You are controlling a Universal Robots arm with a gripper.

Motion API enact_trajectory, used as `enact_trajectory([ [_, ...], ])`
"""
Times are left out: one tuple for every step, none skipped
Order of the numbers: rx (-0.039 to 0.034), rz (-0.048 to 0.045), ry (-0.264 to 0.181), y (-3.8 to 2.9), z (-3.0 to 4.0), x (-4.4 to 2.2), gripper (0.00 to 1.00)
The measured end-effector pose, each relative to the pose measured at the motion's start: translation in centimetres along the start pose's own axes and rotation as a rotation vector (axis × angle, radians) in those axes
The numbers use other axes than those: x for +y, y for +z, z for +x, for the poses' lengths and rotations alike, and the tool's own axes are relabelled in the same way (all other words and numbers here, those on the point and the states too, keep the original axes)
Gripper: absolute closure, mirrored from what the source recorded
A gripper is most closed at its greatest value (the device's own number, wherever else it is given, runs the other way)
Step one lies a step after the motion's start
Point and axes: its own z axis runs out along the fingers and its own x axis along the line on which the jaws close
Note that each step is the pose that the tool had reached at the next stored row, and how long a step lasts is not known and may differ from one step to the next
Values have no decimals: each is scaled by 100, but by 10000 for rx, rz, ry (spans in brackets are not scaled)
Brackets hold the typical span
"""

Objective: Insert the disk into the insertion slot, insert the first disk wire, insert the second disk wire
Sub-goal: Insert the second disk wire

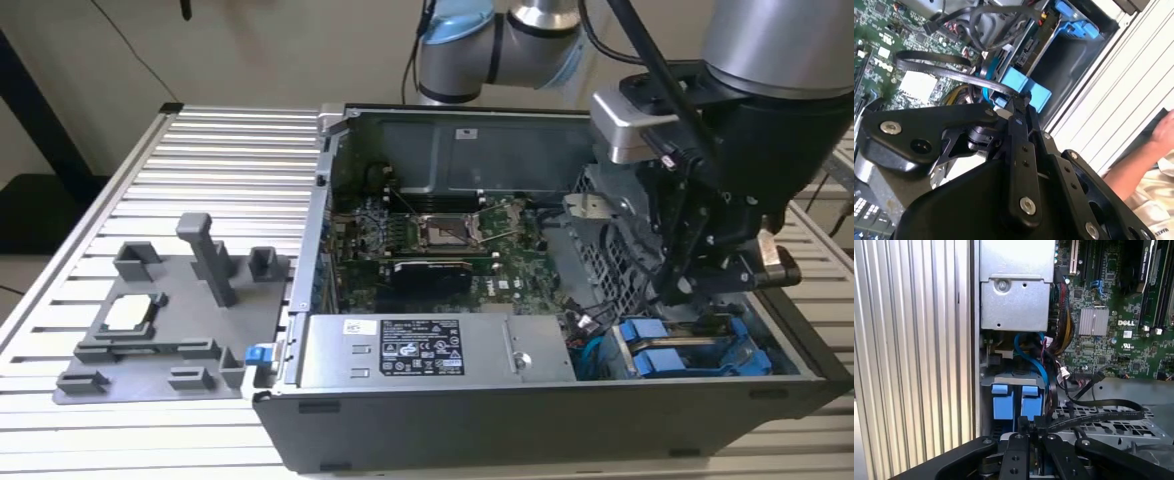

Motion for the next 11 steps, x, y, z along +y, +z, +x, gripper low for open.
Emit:
enact_trajectory([
  [-3,-54,-2,6,3,-34,84],
  [-4,-112,-6,10,7,-68,84],
  [-7,-172,-9,16,13,-101,84],
  [-9,-232,-11,21,18,-132,84],
  [-10,-295,-14,25,25,-165,84],
  [-13,-347,-17,31,33,-193,84],
  [-15,-395,-18,35,41,-219,84],
  [-16,-440,-21,38,51,-243,84],
  [-18,-486,-22,42,64,-264,84],
  [-20,-528,-25,45,79,-281,84],
  [-38,-550,-23,47,95,-289,84],
])
